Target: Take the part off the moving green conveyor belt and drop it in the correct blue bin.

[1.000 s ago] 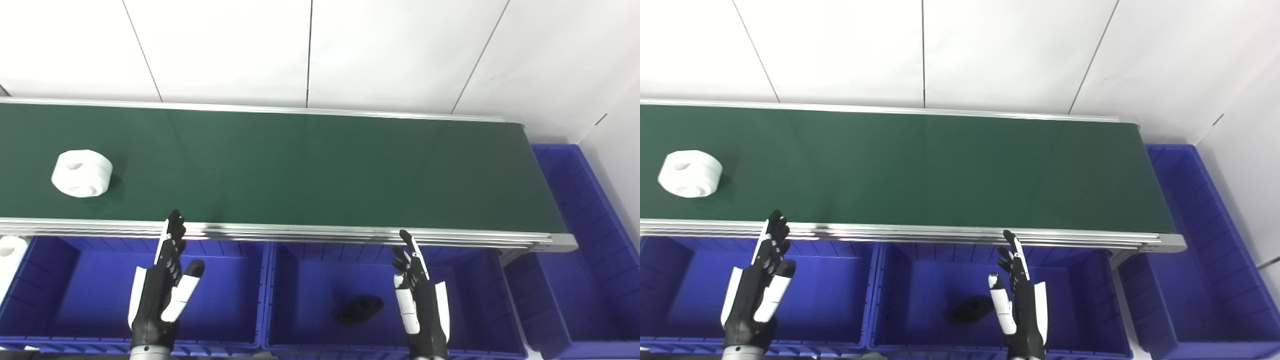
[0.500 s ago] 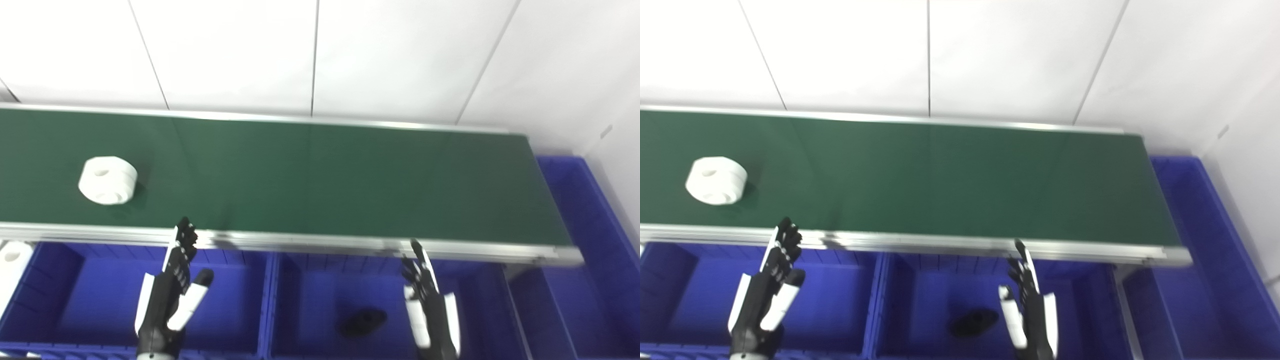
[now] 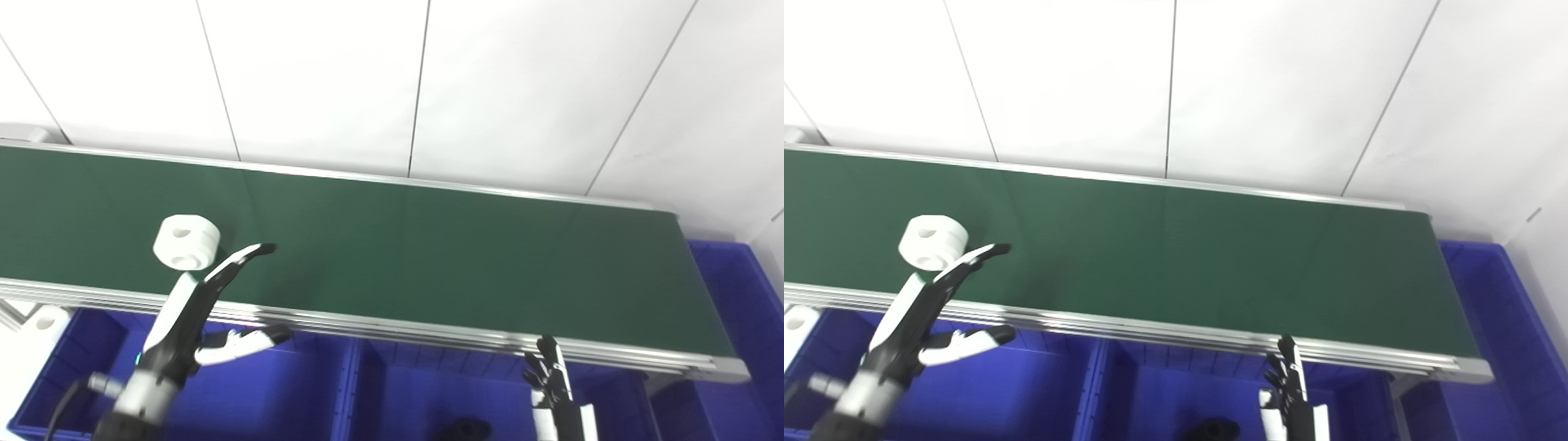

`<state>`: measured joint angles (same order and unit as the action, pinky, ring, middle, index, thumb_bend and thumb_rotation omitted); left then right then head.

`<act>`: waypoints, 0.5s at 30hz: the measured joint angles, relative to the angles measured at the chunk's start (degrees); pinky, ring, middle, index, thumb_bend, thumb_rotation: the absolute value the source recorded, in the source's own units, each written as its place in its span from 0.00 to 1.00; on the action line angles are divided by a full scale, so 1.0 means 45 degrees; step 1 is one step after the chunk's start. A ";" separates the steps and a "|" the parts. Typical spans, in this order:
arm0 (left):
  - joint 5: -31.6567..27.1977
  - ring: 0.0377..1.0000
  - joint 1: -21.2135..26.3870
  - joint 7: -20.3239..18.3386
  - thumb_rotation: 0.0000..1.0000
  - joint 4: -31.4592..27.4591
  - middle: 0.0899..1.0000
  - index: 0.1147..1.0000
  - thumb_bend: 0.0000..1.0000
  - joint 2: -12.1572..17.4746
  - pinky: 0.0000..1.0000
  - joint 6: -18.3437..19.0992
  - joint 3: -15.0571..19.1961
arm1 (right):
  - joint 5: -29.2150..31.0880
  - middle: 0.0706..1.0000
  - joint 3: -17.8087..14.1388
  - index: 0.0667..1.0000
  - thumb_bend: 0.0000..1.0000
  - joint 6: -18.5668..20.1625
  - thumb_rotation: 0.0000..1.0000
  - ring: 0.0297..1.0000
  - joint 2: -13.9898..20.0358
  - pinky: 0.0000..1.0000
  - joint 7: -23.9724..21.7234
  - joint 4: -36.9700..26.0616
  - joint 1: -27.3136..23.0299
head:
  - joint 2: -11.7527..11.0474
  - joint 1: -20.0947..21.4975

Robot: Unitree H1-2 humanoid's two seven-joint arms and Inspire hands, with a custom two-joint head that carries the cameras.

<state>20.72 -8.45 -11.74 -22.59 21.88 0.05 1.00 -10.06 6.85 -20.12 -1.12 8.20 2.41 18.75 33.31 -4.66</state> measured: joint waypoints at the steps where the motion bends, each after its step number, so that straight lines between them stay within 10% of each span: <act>1: 0.0181 0.88 0.0410 -0.0205 0.57 -0.0016 0.87 0.81 0.85 0.0383 0.85 0.0204 0.0037 | 0.0035 0.96 -0.0025 0.98 0.69 0.0000 1.00 0.91 0.0005 0.89 -0.0034 0.0029 -0.0034 | 0.0039 -0.0058; 15: 0.1279 0.90 0.3784 -0.1588 0.50 0.3672 0.87 0.82 0.91 0.2587 0.85 0.0009 -0.0792 | -0.0101 0.96 -0.0218 0.98 0.66 0.0000 1.00 0.91 0.0043 0.89 -0.0077 0.0466 -0.0237 | 0.0039 0.0000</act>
<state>26.47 8.58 -18.88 -6.06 33.52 0.09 -2.56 -10.51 5.87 -20.12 -0.93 7.85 4.50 17.69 33.49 -4.66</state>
